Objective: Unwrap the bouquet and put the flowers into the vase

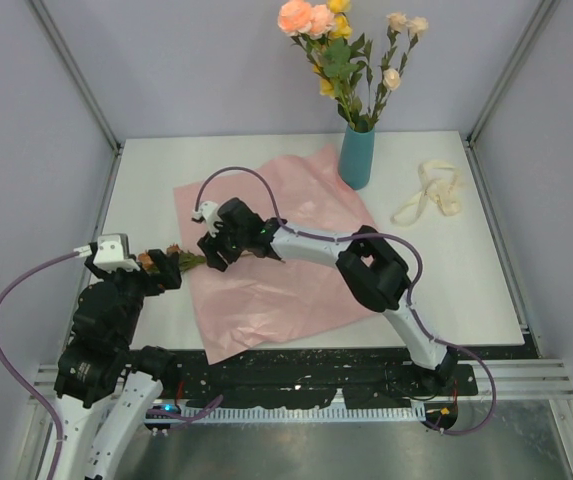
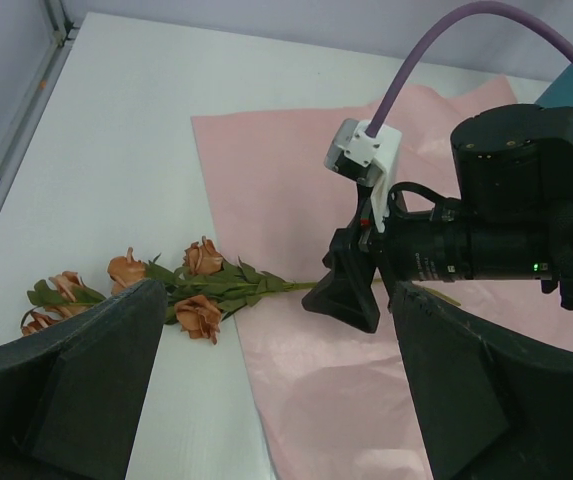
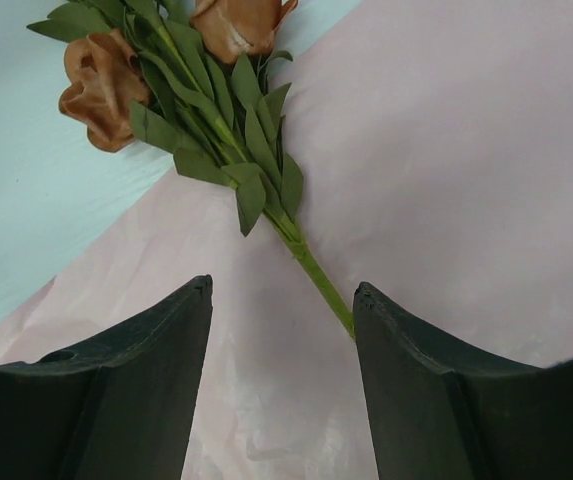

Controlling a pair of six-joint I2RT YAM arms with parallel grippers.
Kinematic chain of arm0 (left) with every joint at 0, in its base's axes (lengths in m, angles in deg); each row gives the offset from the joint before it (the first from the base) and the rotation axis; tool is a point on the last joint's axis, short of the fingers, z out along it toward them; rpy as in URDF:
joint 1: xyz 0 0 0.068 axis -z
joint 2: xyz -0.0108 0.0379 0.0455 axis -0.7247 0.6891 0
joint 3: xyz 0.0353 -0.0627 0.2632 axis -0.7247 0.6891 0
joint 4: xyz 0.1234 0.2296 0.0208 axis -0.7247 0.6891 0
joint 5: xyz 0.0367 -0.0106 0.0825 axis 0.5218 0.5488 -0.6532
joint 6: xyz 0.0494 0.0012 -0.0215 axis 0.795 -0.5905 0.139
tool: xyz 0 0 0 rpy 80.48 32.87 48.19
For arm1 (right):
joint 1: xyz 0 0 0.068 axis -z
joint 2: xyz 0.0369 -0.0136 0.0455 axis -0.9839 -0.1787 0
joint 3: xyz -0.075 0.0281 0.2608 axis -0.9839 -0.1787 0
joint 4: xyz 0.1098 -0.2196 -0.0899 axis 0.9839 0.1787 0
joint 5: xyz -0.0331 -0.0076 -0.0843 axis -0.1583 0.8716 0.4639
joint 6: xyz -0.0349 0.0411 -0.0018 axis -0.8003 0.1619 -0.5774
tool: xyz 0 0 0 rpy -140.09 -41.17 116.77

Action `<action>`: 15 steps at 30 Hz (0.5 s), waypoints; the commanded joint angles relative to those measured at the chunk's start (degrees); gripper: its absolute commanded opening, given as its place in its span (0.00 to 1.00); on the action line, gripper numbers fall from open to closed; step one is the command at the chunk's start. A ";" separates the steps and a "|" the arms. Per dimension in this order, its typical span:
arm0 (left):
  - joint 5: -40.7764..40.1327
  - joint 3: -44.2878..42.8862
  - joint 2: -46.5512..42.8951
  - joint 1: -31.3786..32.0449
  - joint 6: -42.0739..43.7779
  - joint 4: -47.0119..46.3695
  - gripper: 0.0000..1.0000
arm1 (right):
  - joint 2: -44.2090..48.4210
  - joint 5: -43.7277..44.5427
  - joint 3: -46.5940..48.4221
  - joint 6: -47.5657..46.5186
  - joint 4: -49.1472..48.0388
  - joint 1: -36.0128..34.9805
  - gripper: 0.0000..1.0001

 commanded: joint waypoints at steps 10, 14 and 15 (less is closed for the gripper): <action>-0.01 0.13 -0.08 0.15 -0.57 -2.53 0.99 | -6.21 6.81 9.54 -3.76 5.89 -2.34 0.63; -0.01 0.22 -0.25 0.06 -0.66 -2.61 0.99 | -6.83 7.87 9.72 -3.58 5.98 -2.52 0.63; -0.01 0.31 -0.34 0.15 -0.66 -2.61 0.99 | -6.92 8.39 9.64 -3.67 5.98 -2.61 0.62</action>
